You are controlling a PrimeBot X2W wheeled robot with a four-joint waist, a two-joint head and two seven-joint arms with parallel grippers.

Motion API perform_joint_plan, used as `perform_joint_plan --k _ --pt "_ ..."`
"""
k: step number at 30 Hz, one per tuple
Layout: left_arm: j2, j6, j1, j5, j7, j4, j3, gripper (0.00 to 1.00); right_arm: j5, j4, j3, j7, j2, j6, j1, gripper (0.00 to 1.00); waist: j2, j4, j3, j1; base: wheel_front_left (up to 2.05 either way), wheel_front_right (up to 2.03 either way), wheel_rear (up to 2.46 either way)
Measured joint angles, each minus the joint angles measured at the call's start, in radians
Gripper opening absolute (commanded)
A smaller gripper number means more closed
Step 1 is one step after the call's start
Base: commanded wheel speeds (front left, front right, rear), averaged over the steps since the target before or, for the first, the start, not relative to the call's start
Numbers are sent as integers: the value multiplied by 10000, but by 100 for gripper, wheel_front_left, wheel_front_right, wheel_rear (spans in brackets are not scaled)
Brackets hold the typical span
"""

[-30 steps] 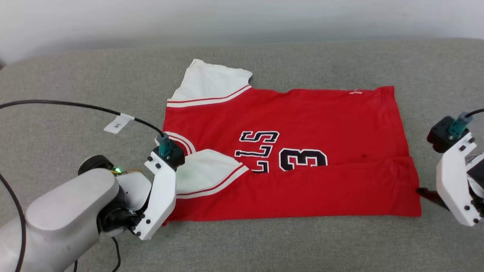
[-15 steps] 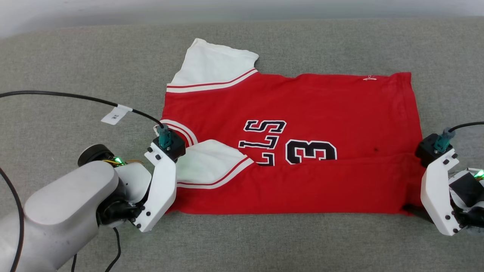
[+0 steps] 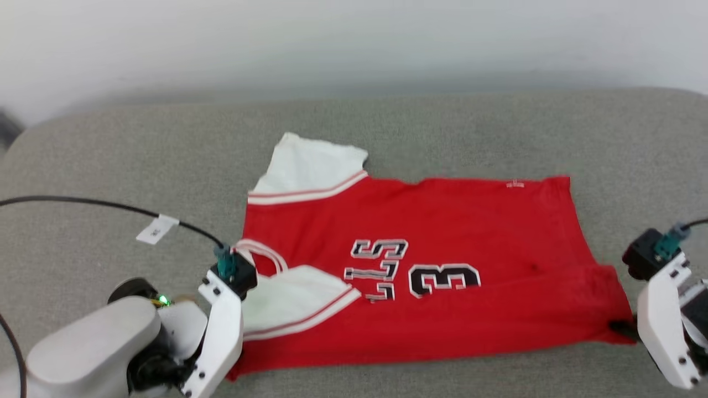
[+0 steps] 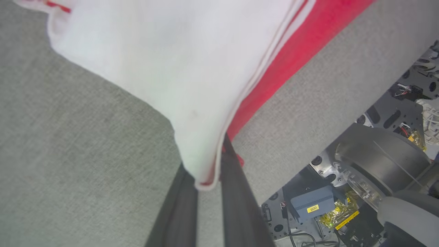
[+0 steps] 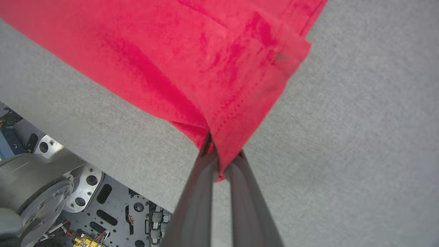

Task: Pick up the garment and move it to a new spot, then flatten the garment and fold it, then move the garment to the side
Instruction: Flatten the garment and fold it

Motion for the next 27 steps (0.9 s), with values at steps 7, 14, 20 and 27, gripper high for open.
perform_joint_plan --k 7,14,20,27 --pt "499 174 1152 -144 136 -1076 -242 0 403 -740 194 -161 -894 4 1178 0 0 -24 -624 0 0 0 0" --pt "508 554 1577 31 -84 -1248 -293 100 349 -293 209 -173 -596 4 1806 50 0 -24 -456 0 0 0 0" --pt "754 767 1581 295 -654 -1306 -21 100 226 17 -251 -763 -221 2 1966 100 0 8 -543 0 0 0 0" --pt "1365 1085 1011 685 -1749 -1885 823 100 -679 128 -1513 -2861 -21 2 1962 100 0 -37 -891 -1 0 0 0"
